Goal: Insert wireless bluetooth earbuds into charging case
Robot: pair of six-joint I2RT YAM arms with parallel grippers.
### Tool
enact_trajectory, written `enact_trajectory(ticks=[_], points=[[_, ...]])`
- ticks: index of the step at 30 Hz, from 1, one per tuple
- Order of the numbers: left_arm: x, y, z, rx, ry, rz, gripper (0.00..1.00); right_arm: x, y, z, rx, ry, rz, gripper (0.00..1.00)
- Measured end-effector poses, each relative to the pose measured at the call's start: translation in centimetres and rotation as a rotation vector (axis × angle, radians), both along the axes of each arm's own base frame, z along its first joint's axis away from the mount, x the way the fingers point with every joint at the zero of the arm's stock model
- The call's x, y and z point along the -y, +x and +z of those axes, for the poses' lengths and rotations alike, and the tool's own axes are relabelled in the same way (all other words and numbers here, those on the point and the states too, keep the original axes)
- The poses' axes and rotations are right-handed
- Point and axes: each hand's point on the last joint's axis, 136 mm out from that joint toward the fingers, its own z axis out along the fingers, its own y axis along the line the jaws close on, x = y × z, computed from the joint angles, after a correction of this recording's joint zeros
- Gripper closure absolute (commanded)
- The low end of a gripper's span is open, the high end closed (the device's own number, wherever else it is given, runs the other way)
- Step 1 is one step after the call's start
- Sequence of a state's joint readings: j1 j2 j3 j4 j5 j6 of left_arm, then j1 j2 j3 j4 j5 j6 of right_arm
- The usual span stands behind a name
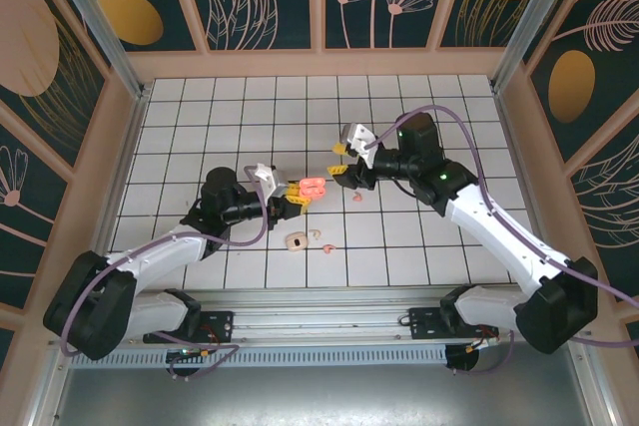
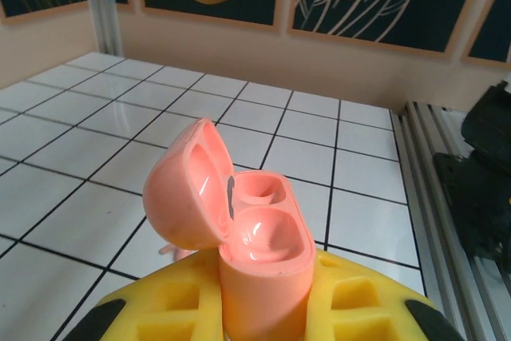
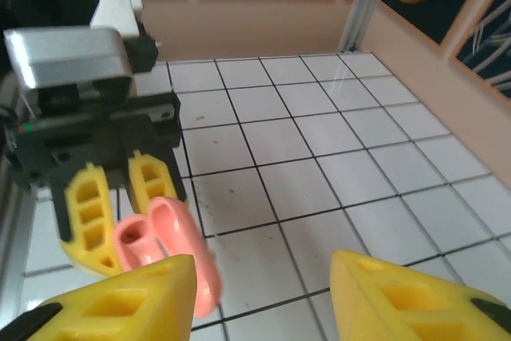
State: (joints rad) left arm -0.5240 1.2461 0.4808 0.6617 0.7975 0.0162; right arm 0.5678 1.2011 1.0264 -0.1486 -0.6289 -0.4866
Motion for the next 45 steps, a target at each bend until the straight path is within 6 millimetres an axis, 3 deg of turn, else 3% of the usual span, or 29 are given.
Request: enact_trajectory(ticks=[3,10,14,21,27,31,36,45], points=[[0.0,0.8,-0.5,-0.047,-0.009,0.042,0.9,0.7,0.1,-1.6,-0.129,0.012,-0.087,0.54],[-0.3,1.4,-1.8,-0.113,-0.012,0.093,0.9,3.7,0.7,-7.9,-0.385,-0.054,-0.323,0.53],[-0.3,1.9,-2.4,-0.144,-0.008,0.115,0.89,6.0,2.4,-9.2,-0.48,-0.069,-0.481,0.54],[-0.7,2.1,-2.3,-0.148,-0.022,0.148,0.85,6.6,3.3,-12.6,-0.613,-0.158,-0.575,0.52],[-1.4,2.0,-1.6,-0.12,-0.034,0.186,0.87,5.5,1.3,-13.3,-0.548,-0.208,-0.452,0.51],[-1.5,2.1,-1.4,-0.115,-0.036,0.198,0.87,4.9,-0.6,-13.6,-0.428,-0.262,-0.313,0.52],[-1.6,2.3,-1.6,-0.123,-0.037,0.214,0.88,2.7,-3.6,-14.3,-0.231,-0.386,-0.08,0.52],[-2.1,2.9,-2.2,-0.138,-0.016,0.26,0.94,0.8,-6.3,-18.6,-0.086,-0.562,0.183,0.54]])
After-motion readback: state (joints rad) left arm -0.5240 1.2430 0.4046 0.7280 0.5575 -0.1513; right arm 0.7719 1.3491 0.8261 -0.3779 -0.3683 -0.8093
